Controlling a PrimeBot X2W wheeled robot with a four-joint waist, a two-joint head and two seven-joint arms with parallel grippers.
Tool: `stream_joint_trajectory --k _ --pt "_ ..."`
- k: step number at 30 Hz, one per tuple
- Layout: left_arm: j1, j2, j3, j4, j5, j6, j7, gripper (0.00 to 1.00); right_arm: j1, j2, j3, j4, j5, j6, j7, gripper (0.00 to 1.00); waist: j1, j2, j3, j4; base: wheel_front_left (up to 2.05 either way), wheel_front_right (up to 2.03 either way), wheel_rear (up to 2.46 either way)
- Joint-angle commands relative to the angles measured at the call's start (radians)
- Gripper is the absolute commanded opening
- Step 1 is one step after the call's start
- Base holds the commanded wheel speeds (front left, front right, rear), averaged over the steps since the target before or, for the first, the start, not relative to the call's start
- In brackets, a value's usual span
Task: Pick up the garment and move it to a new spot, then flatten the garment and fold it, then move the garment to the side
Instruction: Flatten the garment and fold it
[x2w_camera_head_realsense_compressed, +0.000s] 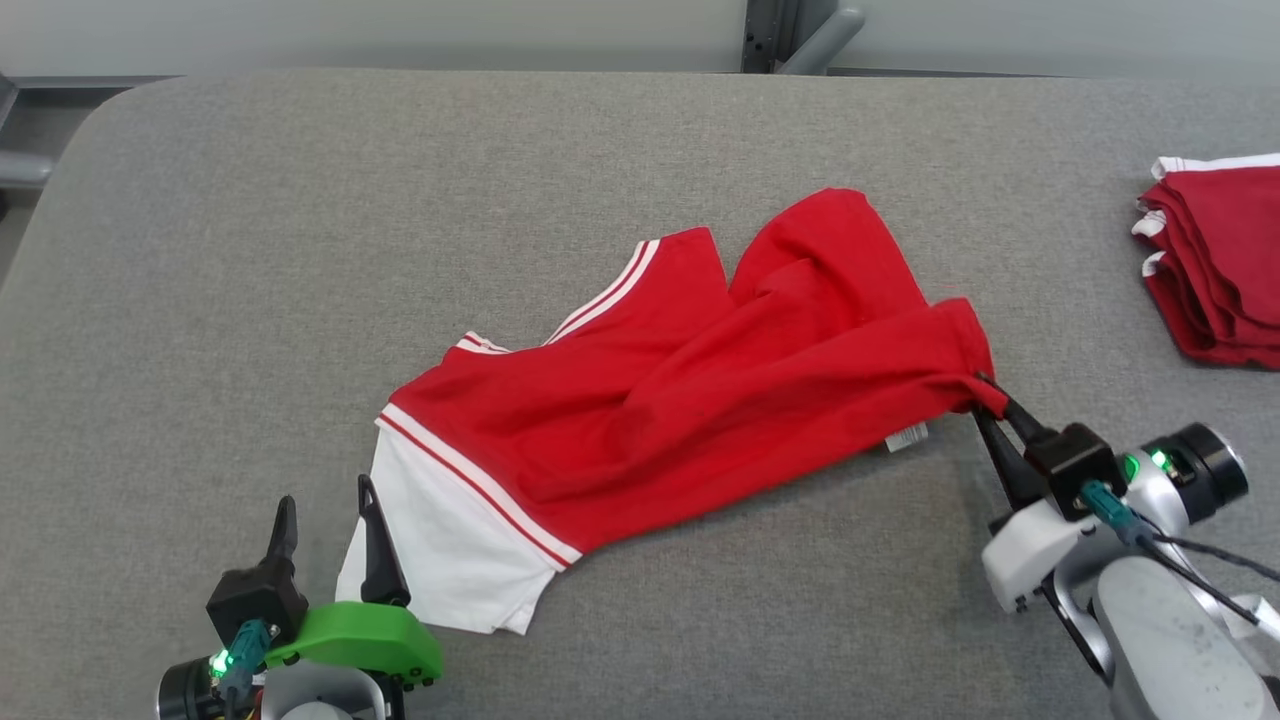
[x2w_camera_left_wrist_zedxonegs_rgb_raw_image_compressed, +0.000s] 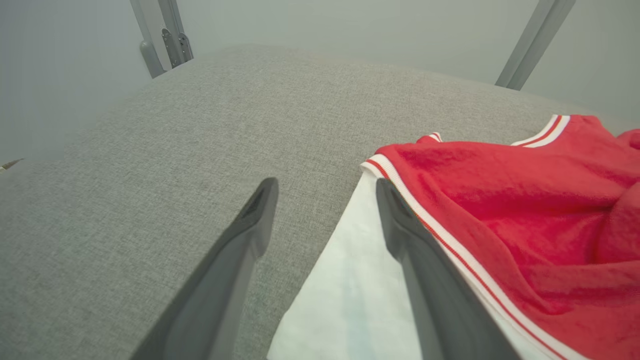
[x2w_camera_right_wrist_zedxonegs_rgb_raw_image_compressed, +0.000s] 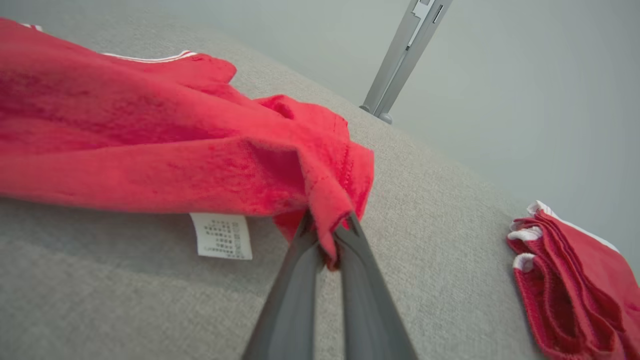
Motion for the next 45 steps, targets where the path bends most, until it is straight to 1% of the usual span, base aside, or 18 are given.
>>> stream_joint_trajectory --k 1,9,10,11,12,16,20,22,23,25,27,29,31,34,39,42,44,45 --pt "-0.008 -0.002 -0.001 0.002 0.008 -0.004 -0.003 1.00 0.046 -0.005 -0.018 -0.011 -0.006 -0.002 -0.002 0.00 0.0000 0.0014 -0.001 -0.015 0.00 0.00 0.00" --pt "0.000 0.003 0.001 0.004 0.016 -0.007 -0.003 1.00 0.169 0.026 -0.087 -0.030 0.012 -0.002 -0.002 0.00 0.0000 0.0014 0.000 -0.063 0.00 0.00 0.00" --pt "0.000 0.004 0.002 0.005 0.017 -0.008 -0.003 1.00 0.179 0.028 -0.093 -0.033 0.011 -0.002 -0.002 0.36 0.0000 0.0014 0.000 -0.069 0.00 0.00 0.00" --pt "0.000 0.005 0.001 0.005 0.018 -0.009 -0.003 1.00 0.193 0.031 -0.100 -0.035 0.011 -0.002 -0.002 0.61 0.0000 0.0014 0.000 -0.074 0.00 0.00 0.00" --pt "0.000 0.005 0.000 0.005 0.019 -0.009 -0.003 1.00 0.205 0.033 -0.107 -0.035 0.012 -0.002 -0.002 1.00 0.0000 0.0014 0.000 -0.078 0.00 0.00 0.00" --pt "0.002 0.006 -0.001 0.009 0.019 -0.011 -0.003 1.00 0.243 0.027 -0.135 -0.042 0.009 -0.002 -0.002 1.00 0.0000 0.0014 -0.002 -0.089 0.00 0.00 0.00" --pt "0.015 0.006 -0.001 0.013 0.020 -0.014 -0.003 1.00 0.287 -0.007 -0.182 -0.058 0.024 -0.002 -0.002 1.00 0.0000 0.0014 -0.012 -0.096 0.00 0.00 0.00" --pt "0.020 0.007 -0.001 0.014 0.021 -0.015 -0.003 1.00 0.298 -0.024 -0.215 -0.076 0.030 -0.002 -0.002 1.00 0.0000 0.0014 -0.017 -0.097 0.00 0.00 0.00" --pt "0.022 0.007 -0.001 0.014 0.022 -0.014 -0.003 1.00 0.306 -0.039 -0.261 -0.101 0.039 -0.002 -0.002 1.00 0.0000 0.0014 -0.020 -0.097 0.00 0.00 0.00" --pt "0.023 0.007 -0.001 0.012 0.022 -0.015 -0.003 1.00 0.297 -0.038 -0.299 -0.131 0.054 -0.002 -0.002 1.00 0.0000 0.0014 -0.022 -0.097 0.00 0.00 0.00" --pt "0.025 0.007 -0.003 0.014 0.023 -0.016 -0.003 1.00 0.280 -0.036 -0.299 -0.149 0.063 -0.002 -0.002 1.00 0.0000 0.0014 -0.021 -0.093 0.00 0.00 0.00" --pt "0.017 0.006 -0.008 0.016 0.024 -0.018 -0.003 1.00 0.249 -0.039 -0.269 -0.149 0.083 -0.002 -0.002 1.00 0.0000 0.0014 -0.016 -0.083 0.00 0.00 0.00" --pt "0.003 0.004 -0.013 0.018 0.023 -0.020 -0.003 1.00 0.213 -0.042 -0.214 -0.133 0.112 -0.002 0.013 1.00 0.0000 0.0014 -0.009 -0.069 0.00 0.00 0.00" --pt "-0.011 0.001 -0.019 0.021 0.025 -0.021 -0.003 1.00 0.150 -0.047 -0.119 -0.080 0.191 -0.002 0.071 1.00 0.0000 0.0014 0.006 -0.042 0.00 0.00 0.00" --pt "-0.024 -0.005 -0.023 0.023 0.020 -0.018 -0.003 1.00 0.040 -0.088 0.031 0.008 0.313 -0.002 0.167 1.00 0.0000 0.0014 0.029 0.014 0.00 0.00 0.00" --pt "-0.028 -0.008 -0.023 0.025 0.015 -0.017 -0.003 1.00 -0.010 -0.117 0.081 0.060 0.373 -0.002 0.216 1.00 0.0000 0.0014 0.037 0.045 0.00 0.00 0.00" --pt "-0.028 -0.010 -0.020 0.025 0.011 -0.017 -0.003 1.00 -0.032 -0.125 0.107 0.095 0.416 -0.002 0.255 1.00 0.0000 0.0014 0.039 0.062 0.00 0.00 0.00" --pt "-0.028 -0.010 -0.020 0.025 0.011 -0.017 -0.003 1.00 -0.032 -0.125 0.107 0.095 0.416 -0.002 0.255 1.00 0.0000 0.0014 0.039 0.062 0.00 0.00 0.00"
